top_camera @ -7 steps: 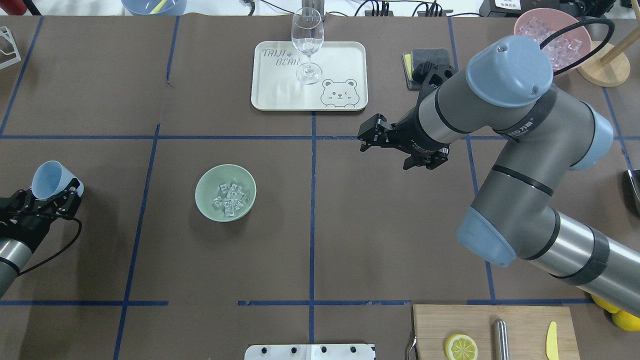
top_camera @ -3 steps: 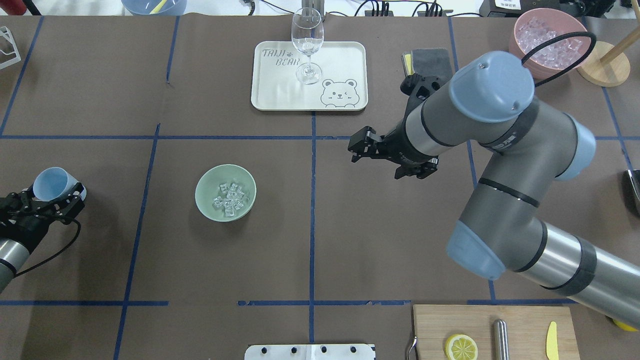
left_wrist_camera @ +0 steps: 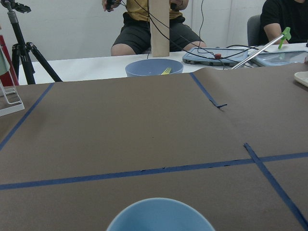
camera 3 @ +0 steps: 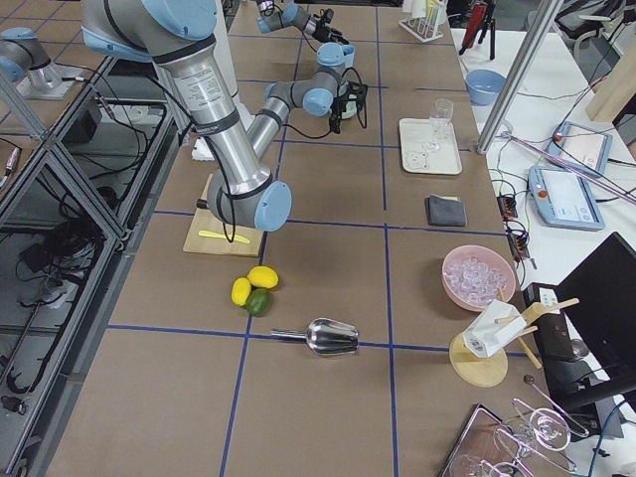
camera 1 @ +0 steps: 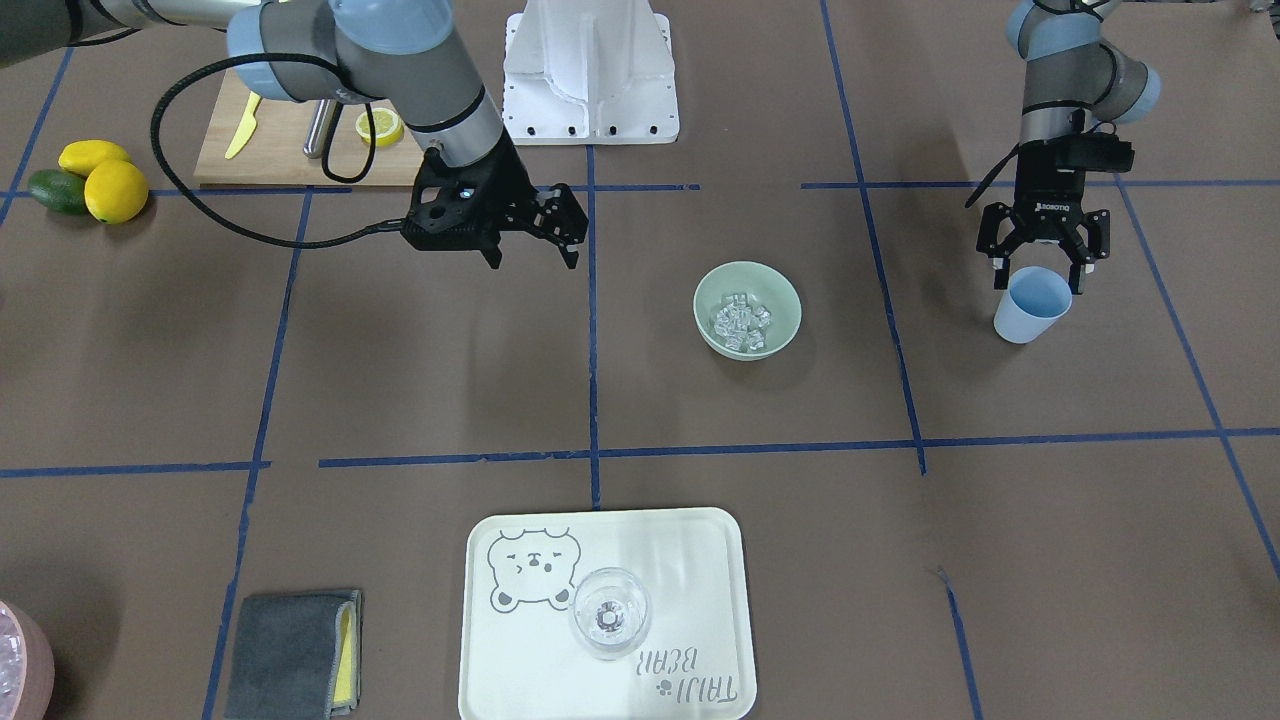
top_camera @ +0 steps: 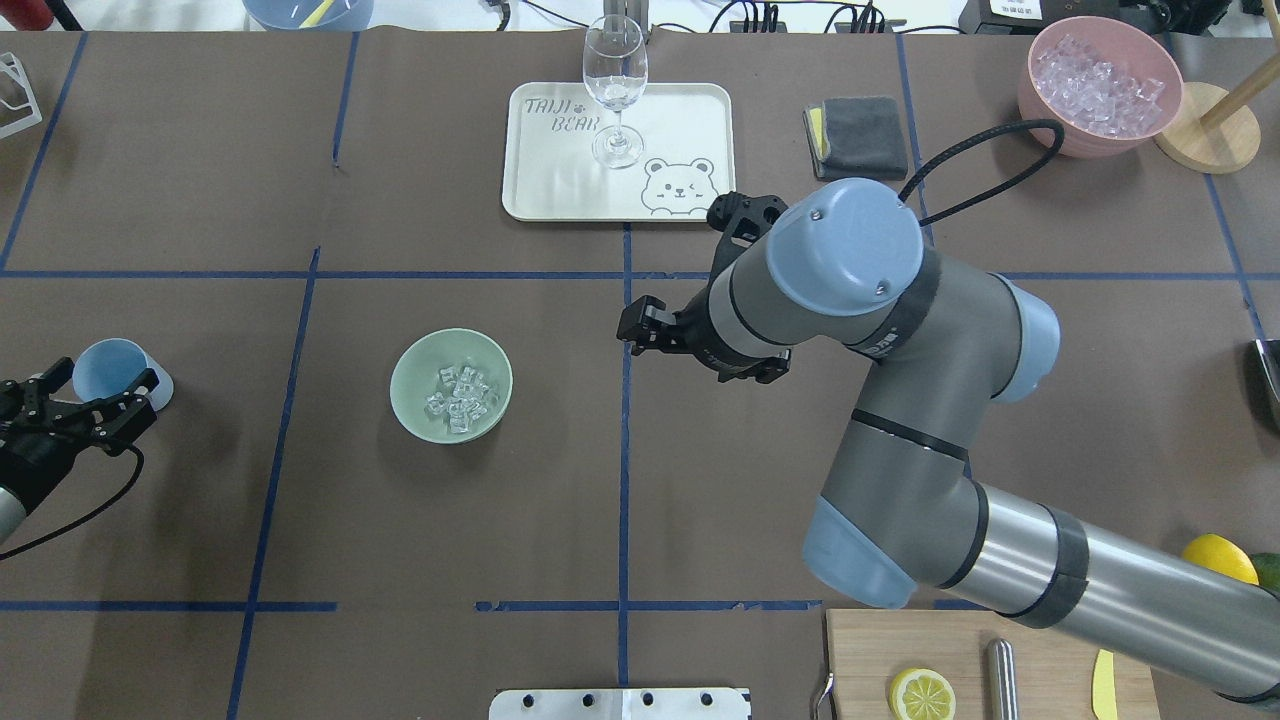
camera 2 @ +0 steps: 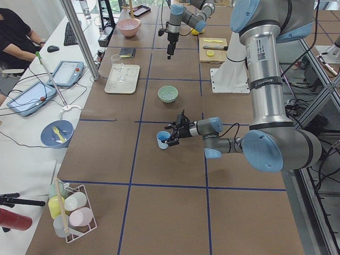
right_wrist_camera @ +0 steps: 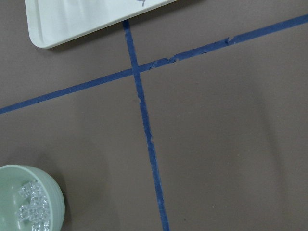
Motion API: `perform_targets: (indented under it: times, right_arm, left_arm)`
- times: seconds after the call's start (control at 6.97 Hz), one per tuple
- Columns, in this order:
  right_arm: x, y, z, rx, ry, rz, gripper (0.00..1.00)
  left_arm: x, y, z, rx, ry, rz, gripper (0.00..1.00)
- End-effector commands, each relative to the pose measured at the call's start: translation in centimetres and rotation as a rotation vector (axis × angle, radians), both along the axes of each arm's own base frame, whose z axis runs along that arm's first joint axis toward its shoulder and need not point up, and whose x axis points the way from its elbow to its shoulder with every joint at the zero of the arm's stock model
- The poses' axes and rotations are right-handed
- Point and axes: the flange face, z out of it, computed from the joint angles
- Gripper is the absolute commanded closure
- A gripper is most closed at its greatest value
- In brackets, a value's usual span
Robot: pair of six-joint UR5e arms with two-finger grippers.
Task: Pour ice into bowl
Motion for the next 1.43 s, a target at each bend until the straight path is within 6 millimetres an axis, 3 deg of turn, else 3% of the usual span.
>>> perform_targets:
  times: [0.0, 0.29, 0.72, 0.86, 1.0, 1.15, 1.29]
  right_arm:
    - [-3.9, 0.1, -1.3, 0.004, 0.018, -0.004, 0.0]
    - [-6.0, 0.5, -1.8, 0.002, 0.025, -0.02, 0.0]
    - [-12.0, -1.9, -7.7, 0.011, 0.04, -0.02, 0.0]
    - [-13.5, -2.7, -8.4, 0.016, 0.049, -0.014, 0.0]
    - [-16.0, -2.8, -7.0, 0.028, 0.056, -0.008, 0.0]
    - [-17.1, -3.2, -6.1, 0.039, 0.055, -0.006, 0.0]
    - [-18.5, -2.5, -6.4, 0.038, 0.064, -0.017, 0.0]
  left_arm:
    - [-1.1, 0.3, 0.2, -0.003, -0.016, 0.002, 0.0]
    - [-2.0, -0.5, -0.7, 0.014, -0.027, -0.013, 0.0]
    - [-4.4, -2.6, -2.9, 0.022, -0.052, 0.033, 0.0]
    - [-5.6, -3.6, -3.4, 0.032, -0.08, 0.053, 0.0]
    - [-7.6, -5.0, -4.0, 0.028, -0.123, 0.077, 0.0]
    - [-8.8, -6.1, -5.1, 0.006, -0.174, 0.128, 0.0]
    - [-9.6, -7.0, -6.2, -0.029, -0.182, 0.167, 0.0]
